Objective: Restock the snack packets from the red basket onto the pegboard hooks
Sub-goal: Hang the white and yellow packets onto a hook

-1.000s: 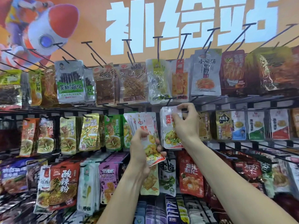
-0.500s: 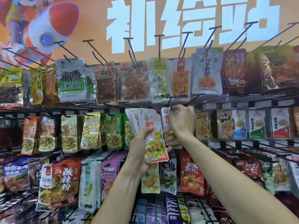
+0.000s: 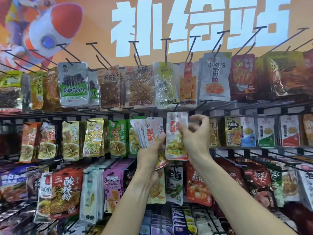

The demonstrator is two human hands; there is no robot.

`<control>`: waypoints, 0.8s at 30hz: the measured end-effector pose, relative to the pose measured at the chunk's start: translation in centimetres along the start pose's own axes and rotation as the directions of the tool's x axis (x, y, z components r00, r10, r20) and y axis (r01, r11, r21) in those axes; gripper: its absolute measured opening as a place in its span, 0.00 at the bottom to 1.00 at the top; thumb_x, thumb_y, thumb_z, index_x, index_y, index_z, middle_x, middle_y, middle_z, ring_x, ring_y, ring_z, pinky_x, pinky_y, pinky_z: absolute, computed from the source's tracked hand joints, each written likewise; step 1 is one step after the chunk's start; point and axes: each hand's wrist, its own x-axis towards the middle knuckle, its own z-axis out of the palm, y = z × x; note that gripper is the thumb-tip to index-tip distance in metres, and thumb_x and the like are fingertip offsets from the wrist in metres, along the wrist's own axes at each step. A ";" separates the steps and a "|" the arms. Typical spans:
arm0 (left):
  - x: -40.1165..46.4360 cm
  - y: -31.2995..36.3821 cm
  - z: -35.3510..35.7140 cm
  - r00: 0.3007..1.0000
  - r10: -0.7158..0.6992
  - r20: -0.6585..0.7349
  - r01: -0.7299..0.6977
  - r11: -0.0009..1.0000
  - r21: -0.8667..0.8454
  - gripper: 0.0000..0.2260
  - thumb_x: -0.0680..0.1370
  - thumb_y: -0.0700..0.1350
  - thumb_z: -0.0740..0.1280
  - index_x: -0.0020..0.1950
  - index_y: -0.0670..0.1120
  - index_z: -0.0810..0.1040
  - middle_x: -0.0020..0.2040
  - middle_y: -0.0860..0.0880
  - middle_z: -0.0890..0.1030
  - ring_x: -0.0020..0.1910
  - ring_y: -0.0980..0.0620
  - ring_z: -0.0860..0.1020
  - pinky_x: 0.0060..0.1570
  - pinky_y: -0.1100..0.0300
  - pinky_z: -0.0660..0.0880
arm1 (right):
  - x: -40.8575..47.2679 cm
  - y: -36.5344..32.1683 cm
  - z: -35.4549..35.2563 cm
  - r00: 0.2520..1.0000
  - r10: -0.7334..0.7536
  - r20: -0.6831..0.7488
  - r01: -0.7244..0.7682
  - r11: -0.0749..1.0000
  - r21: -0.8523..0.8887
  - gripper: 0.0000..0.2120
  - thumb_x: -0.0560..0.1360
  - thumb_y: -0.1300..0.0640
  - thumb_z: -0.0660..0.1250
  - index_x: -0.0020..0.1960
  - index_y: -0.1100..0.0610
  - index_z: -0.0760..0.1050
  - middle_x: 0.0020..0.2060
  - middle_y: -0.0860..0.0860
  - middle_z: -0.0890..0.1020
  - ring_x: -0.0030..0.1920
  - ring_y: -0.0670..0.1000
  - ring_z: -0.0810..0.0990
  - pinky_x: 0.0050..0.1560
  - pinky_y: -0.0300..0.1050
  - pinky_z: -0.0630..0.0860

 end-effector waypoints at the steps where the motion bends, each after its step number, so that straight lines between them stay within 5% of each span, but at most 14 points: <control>1: 0.1 0.0 -0.1 1.000 -0.004 -0.006 0.004 1.000 0.004 0.13 0.74 0.52 0.80 0.45 0.42 0.86 0.35 0.47 0.82 0.33 0.45 0.80 0.40 0.47 0.83 | 0.5 0.0 0.0 0.998 -0.065 -0.019 0.064 0.997 -0.050 0.14 0.78 0.56 0.74 0.54 0.44 0.70 0.46 0.52 0.84 0.45 0.55 0.85 0.47 0.59 0.82; 5: -0.2 0.4 -0.3 0.997 -0.016 0.081 0.021 0.998 -0.060 0.10 0.79 0.52 0.69 0.46 0.45 0.82 0.34 0.47 0.74 0.27 0.49 0.71 0.28 0.59 0.72 | 2.6 -0.1 0.2 0.992 -0.124 -0.018 0.116 0.964 -0.240 0.10 0.78 0.54 0.73 0.50 0.41 0.76 0.46 0.44 0.84 0.51 0.55 0.83 0.53 0.63 0.81; 9: -0.8 0.9 -0.3 0.992 -0.001 0.126 0.012 0.996 -0.084 0.10 0.77 0.51 0.63 0.44 0.45 0.76 0.35 0.44 0.74 0.30 0.46 0.72 0.31 0.57 0.74 | 3.2 0.0 0.5 0.987 -0.161 0.027 0.162 0.938 -0.308 0.11 0.78 0.57 0.72 0.54 0.42 0.80 0.43 0.44 0.84 0.46 0.52 0.84 0.52 0.62 0.82; 12: -1.2 1.2 -0.2 0.987 0.023 0.162 -0.014 0.998 -0.057 0.12 0.79 0.50 0.62 0.50 0.41 0.76 0.37 0.42 0.77 0.32 0.43 0.77 0.36 0.51 0.80 | 3.6 0.2 0.8 0.982 -0.182 0.045 0.186 0.916 -0.355 0.13 0.78 0.57 0.72 0.60 0.44 0.82 0.49 0.44 0.85 0.53 0.57 0.82 0.58 0.61 0.80; 15: -1.5 1.7 0.0 0.980 0.031 0.195 -0.020 0.998 -0.058 0.16 0.83 0.49 0.61 0.51 0.38 0.80 0.39 0.40 0.82 0.36 0.41 0.84 0.40 0.47 0.84 | 3.8 -0.1 0.9 0.980 -0.194 0.051 0.196 0.869 -0.454 0.15 0.79 0.60 0.71 0.64 0.49 0.83 0.56 0.48 0.86 0.60 0.56 0.81 0.67 0.48 0.74; 20: -1.9 2.2 0.5 0.967 -0.013 0.253 0.025 0.999 -0.045 0.19 0.85 0.50 0.60 0.65 0.37 0.79 0.54 0.35 0.86 0.52 0.35 0.87 0.42 0.45 0.85 | 4.5 0.3 1.5 0.979 -0.192 0.068 0.196 0.802 -0.565 0.15 0.79 0.60 0.70 0.64 0.52 0.84 0.59 0.50 0.86 0.64 0.55 0.81 0.67 0.47 0.73; 24: -2.2 2.1 0.3 0.957 -0.029 0.289 0.025 1.000 0.015 0.18 0.86 0.52 0.60 0.68 0.42 0.79 0.59 0.39 0.87 0.56 0.37 0.86 0.43 0.45 0.85 | 4.5 1.3 1.5 0.975 -0.213 0.066 0.202 0.717 -0.667 0.13 0.80 0.53 0.71 0.64 0.47 0.83 0.58 0.52 0.79 0.61 0.55 0.77 0.57 0.45 0.71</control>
